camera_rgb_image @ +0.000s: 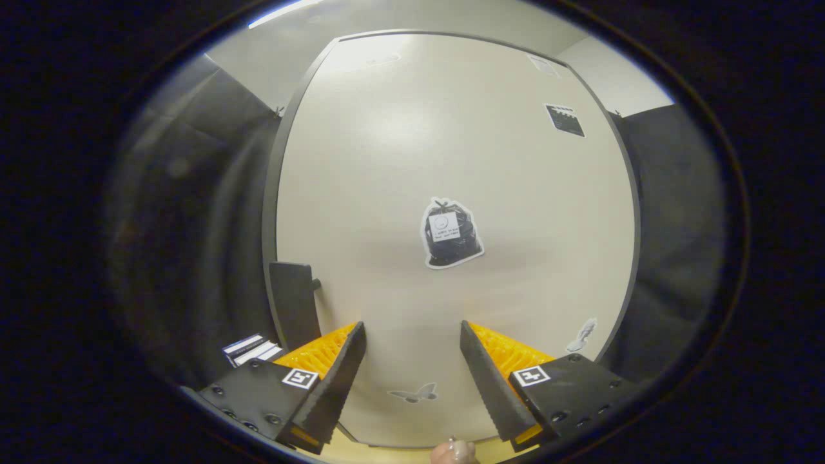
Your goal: Open the shoe cabinet door, grab the shoes and put them into the shoe cabinet, then close the shoe cabinet door.
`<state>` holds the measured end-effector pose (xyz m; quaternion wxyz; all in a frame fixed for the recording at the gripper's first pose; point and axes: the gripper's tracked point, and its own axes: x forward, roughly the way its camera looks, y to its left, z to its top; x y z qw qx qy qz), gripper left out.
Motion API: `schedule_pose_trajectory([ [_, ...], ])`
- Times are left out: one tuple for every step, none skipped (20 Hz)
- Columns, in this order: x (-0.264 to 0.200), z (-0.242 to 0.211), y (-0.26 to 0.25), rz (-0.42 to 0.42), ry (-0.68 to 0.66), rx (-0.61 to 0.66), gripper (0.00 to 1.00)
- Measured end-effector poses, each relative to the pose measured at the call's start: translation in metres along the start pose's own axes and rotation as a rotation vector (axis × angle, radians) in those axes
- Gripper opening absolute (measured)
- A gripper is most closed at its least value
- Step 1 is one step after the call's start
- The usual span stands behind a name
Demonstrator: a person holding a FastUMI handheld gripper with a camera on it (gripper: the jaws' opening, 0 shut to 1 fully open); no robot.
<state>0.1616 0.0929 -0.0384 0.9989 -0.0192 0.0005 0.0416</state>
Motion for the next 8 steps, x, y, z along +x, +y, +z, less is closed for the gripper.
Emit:
schedule_pose_trajectory([
  [0.0009,-0.0016,0.0000,0.002,0.001,-0.001,0.93],
  [0.0009,-0.0009,-0.0016,0.002,-0.003,-0.003,0.93],
  [0.0001,-0.0010,-0.0016,0.003,-0.002,-0.002,0.93],
  [0.0005,-0.0010,-0.0005,0.004,-0.001,-0.002,0.93],
  [0.0013,-0.0005,-0.0005,0.004,-0.004,-0.005,0.93],
  [0.0015,-0.0005,-0.0010,0.004,-0.005,-0.004,0.93],
  [0.0009,-0.0009,-0.0006,0.004,-0.004,-0.002,0.93],
  [0.0014,-0.0008,-0.0006,0.004,-0.003,-0.001,0.93],
])
